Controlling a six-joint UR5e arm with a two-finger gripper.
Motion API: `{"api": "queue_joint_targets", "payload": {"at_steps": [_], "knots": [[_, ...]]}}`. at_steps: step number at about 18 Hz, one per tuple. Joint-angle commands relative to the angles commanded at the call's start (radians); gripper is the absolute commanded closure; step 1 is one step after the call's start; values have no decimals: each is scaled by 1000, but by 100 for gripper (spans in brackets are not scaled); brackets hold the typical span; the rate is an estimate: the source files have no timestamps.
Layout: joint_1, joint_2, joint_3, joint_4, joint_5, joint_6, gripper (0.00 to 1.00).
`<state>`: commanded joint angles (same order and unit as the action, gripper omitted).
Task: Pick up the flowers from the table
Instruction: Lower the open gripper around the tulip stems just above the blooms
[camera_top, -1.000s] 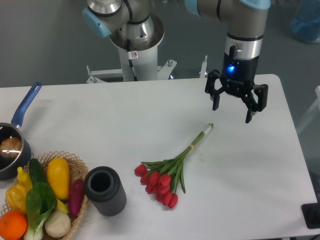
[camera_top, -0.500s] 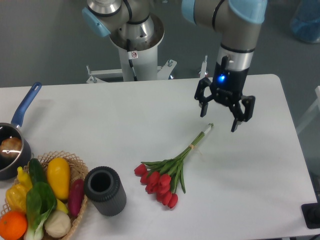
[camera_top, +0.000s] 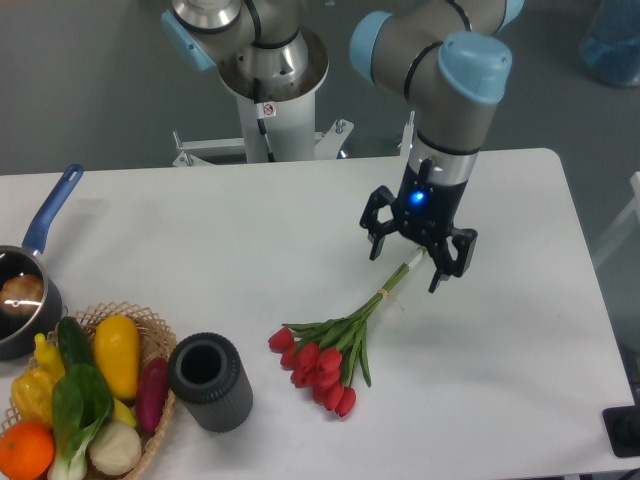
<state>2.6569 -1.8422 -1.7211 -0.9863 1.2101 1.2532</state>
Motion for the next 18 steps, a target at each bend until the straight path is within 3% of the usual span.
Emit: {"api": "queue_joint_targets", "payload": {"at_steps": [3,18], "knots": [[-41,-46,18,5,106,3,0],[-109,-146,28,11,103,-52,0]]}}
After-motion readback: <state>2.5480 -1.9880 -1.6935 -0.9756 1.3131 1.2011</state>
